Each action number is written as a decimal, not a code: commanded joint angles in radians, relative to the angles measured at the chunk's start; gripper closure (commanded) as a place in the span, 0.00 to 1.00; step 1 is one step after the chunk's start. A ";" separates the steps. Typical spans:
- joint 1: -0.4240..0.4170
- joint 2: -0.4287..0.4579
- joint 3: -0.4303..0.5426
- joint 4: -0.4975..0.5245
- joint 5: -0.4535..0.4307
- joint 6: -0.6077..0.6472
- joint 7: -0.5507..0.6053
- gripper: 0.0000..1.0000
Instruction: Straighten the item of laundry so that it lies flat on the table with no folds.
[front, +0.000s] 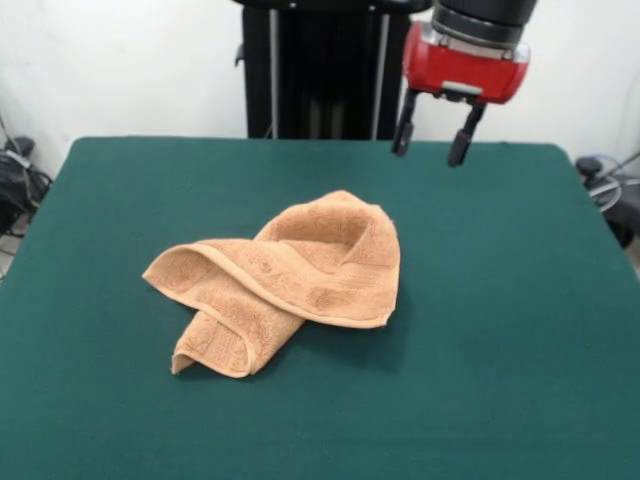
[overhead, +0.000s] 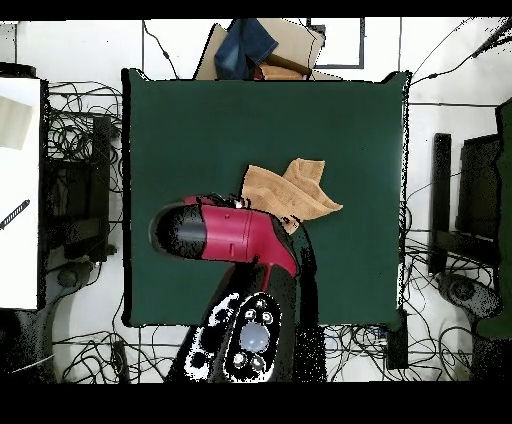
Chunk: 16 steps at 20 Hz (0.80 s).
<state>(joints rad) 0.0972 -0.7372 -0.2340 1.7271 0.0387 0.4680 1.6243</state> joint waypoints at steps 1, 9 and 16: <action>-0.003 0.005 0.077 0.160 0.048 -0.053 0.230 0.00; 0.043 0.028 0.036 0.120 0.045 0.052 0.231 0.00; 0.007 0.062 0.061 0.056 0.062 0.049 0.208 0.00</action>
<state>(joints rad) 0.1221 -0.7370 -0.2340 1.7927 0.0492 0.4364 1.6243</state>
